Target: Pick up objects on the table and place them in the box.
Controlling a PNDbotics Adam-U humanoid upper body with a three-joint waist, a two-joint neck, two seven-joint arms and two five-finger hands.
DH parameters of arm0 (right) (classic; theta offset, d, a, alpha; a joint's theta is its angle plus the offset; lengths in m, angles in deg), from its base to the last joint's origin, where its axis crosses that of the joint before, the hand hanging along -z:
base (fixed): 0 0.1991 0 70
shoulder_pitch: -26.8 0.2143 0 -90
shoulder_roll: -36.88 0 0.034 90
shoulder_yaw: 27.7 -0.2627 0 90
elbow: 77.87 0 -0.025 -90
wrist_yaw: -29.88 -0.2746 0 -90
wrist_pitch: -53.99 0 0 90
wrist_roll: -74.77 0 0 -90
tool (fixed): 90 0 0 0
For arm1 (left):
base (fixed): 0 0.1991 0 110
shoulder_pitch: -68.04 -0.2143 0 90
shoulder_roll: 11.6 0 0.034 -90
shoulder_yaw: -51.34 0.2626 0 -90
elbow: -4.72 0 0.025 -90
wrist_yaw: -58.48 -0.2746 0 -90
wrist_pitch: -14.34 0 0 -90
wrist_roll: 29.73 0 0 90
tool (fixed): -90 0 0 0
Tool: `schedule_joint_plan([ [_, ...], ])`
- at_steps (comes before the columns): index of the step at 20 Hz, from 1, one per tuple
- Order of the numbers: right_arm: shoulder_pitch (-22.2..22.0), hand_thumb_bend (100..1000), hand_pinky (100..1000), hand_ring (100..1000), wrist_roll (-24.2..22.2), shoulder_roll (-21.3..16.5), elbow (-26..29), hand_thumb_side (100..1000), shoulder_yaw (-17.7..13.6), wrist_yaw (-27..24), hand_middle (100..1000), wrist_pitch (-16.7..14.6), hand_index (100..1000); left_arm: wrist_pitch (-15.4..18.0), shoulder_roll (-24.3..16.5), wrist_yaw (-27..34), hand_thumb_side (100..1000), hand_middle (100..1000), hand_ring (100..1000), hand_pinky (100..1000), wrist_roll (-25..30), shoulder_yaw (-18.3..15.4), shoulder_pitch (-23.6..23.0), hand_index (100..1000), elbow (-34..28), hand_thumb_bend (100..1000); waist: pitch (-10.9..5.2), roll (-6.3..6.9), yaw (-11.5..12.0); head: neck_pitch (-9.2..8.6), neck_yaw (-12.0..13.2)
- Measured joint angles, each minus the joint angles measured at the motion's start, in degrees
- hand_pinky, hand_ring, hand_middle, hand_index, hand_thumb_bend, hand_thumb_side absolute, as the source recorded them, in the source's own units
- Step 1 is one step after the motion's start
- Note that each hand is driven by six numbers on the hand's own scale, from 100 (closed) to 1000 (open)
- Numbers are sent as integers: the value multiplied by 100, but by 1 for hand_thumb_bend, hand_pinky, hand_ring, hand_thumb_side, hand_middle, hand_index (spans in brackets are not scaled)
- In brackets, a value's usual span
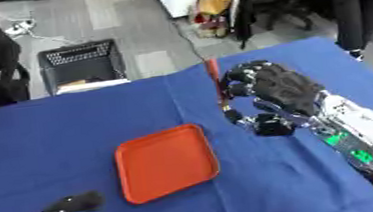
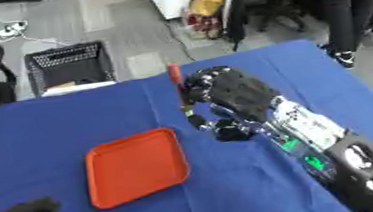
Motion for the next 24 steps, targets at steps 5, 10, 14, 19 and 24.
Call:
schedule_joint_plan([
  [5, 260, 209, 644, 730, -51, 233, -411, 100, 197, 124, 673, -231, 427, -2, 0, 37, 713, 862, 800, 911, 3, 3, 1, 1000, 2, 100, -4, 0, 33, 0, -3],
  [10, 417, 175, 665, 749, -54, 440, -771, 109, 374, 267, 699, -445, 483, -3, 1, 41, 713, 862, 800, 911, 17, 31, 3, 1000, 18, 100, -14, 0, 47, 0, -53],
  [14, 435, 143, 688, 774, -193, 594, -989, 198, 537, 398, 735, -726, 597, -5, 1, 41, 712, 862, 799, 911, 27, 32, 14, 1000, 34, 100, -15, 0, 50, 0, -60],
  [19, 427, 122, 695, 782, -344, 643, -1149, 214, 572, 513, 744, -929, 621, -7, 1, 42, 712, 861, 799, 911, 41, 33, 19, 1000, 34, 100, -20, 0, 47, 0, -72],
  [24, 372, 112, 696, 784, -383, 642, -1193, 211, 555, 549, 746, -964, 626, -4, 1, 42, 711, 861, 798, 910, 44, 33, 19, 1000, 34, 100, -21, 8, 32, 0, -72],
])
